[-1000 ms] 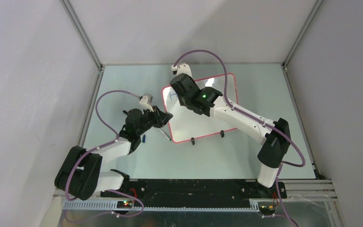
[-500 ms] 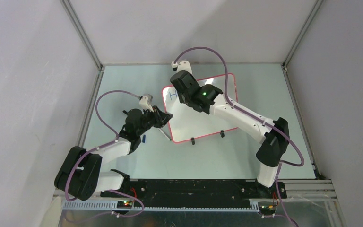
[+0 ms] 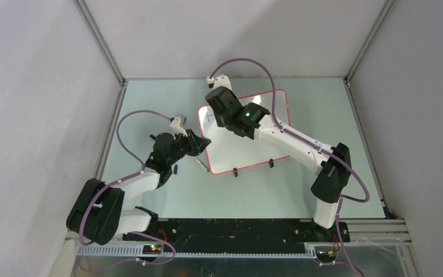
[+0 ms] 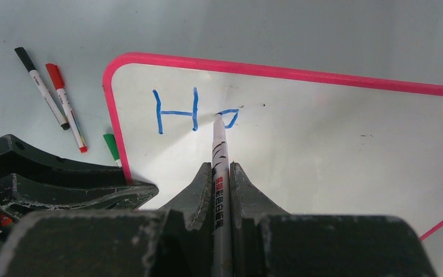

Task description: Write a sentence on the whiteboard

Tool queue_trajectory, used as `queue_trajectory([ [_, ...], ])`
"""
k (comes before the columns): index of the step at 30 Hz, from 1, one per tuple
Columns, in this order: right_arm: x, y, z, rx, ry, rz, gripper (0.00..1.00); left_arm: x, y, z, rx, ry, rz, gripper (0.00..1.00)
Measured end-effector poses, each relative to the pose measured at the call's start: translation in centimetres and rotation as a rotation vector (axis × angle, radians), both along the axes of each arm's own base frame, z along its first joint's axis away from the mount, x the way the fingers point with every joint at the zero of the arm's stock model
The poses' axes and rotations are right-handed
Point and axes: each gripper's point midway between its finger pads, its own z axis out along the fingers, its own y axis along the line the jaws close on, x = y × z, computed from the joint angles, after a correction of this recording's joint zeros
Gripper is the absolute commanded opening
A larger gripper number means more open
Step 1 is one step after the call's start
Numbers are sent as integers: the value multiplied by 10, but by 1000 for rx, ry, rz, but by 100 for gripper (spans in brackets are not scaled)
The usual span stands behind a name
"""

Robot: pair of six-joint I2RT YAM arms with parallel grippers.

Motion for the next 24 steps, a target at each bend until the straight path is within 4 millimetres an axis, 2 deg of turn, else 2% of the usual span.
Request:
queue_trajectory([
  [24, -7, 0, -12, -23, 24, 13, 0, 0, 1, -1, 3, 3, 6, 8],
])
